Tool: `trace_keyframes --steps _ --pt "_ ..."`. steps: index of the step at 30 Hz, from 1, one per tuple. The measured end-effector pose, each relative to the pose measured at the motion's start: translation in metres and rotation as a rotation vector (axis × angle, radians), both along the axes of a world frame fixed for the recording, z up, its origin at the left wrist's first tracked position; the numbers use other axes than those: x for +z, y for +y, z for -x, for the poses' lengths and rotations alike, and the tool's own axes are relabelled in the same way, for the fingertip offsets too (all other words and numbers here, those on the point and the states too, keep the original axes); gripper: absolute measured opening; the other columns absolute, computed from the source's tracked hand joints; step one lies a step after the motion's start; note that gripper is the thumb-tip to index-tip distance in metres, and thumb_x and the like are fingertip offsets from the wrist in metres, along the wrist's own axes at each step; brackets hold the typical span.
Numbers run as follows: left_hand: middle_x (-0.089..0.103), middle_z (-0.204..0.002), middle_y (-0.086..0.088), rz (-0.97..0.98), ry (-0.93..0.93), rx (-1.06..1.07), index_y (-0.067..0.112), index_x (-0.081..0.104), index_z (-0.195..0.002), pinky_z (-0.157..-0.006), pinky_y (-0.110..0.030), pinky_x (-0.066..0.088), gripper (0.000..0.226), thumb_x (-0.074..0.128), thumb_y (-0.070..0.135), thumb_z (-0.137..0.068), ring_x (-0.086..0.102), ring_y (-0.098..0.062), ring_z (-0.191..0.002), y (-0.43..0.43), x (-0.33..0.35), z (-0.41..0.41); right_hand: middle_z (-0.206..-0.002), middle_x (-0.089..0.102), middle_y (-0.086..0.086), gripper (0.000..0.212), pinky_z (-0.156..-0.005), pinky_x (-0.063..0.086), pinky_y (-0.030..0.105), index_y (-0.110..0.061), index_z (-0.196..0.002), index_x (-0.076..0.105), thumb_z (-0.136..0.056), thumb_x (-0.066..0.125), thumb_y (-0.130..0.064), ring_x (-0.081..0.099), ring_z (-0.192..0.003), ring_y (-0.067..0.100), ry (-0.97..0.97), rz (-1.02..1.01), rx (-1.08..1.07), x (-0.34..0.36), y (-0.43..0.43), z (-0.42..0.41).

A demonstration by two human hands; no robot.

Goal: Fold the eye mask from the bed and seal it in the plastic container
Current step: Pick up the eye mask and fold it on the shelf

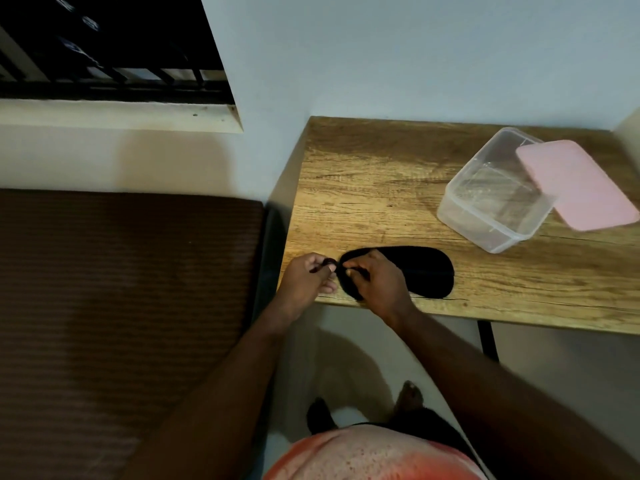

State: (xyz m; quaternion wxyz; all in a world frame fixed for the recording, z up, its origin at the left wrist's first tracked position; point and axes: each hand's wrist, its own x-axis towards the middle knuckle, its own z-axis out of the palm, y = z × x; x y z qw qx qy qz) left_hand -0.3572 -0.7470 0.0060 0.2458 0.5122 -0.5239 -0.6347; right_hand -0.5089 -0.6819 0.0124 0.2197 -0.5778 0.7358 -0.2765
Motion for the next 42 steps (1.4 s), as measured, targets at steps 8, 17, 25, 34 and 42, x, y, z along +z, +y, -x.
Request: trace_keyframes --steps 8,17,25,34,42 --pt "0.068 -0.086 -0.023 -0.034 0.068 0.022 0.009 0.061 -0.092 -0.064 -0.029 0.061 0.013 0.052 0.001 -0.097 0.071 -0.024 -0.066 -0.004 0.000 -0.001 -0.096 0.053 0.001 0.032 -0.074 0.046 0.031 -0.015 -0.124 0.068 -0.092 0.063 -0.011 0.055 -0.088 0.017 -0.023 0.031 0.038 -0.007 0.006 -0.002" --pt "0.071 -0.088 -0.020 -0.084 0.117 -0.011 0.005 0.061 -0.089 -0.069 -0.029 0.061 0.014 0.057 -0.008 -0.090 0.074 -0.021 -0.072 -0.004 0.004 -0.008 -0.097 0.057 0.004 0.024 -0.075 0.048 0.033 -0.018 -0.117 0.072 -0.096 0.061 -0.020 0.058 -0.090 0.019 -0.056 0.034 -0.076 -0.013 0.002 -0.011" --pt "0.073 -0.078 -0.015 -0.107 0.043 0.054 0.006 0.064 -0.086 -0.065 -0.029 0.060 0.021 0.078 0.021 -0.081 0.073 -0.020 -0.068 -0.004 0.012 0.004 -0.085 0.054 0.005 0.015 -0.063 0.047 0.036 -0.017 -0.098 0.079 -0.090 0.066 -0.017 0.053 -0.076 0.021 0.047 0.079 -0.144 -0.013 0.000 -0.021" --pt "0.068 -0.078 -0.013 -0.010 -0.077 0.055 0.000 0.062 -0.099 -0.060 -0.026 0.059 0.007 0.059 0.001 -0.092 0.068 -0.015 -0.059 -0.004 0.009 0.005 -0.100 0.062 0.006 0.019 -0.078 0.048 0.031 -0.013 -0.104 0.074 -0.089 0.070 -0.023 0.061 -0.091 0.022 -0.037 0.027 -0.204 -0.013 -0.002 -0.020" --pt "0.069 -0.080 -0.014 -0.132 0.006 0.084 -0.002 0.061 -0.097 -0.062 -0.030 0.061 0.017 0.070 -0.004 -0.083 0.072 -0.019 -0.062 -0.012 0.011 -0.010 -0.098 0.061 0.003 0.016 -0.076 0.043 0.025 -0.013 -0.102 0.074 -0.087 0.071 -0.018 0.061 -0.090 0.020 -0.099 -0.003 -0.206 -0.012 -0.002 -0.017"
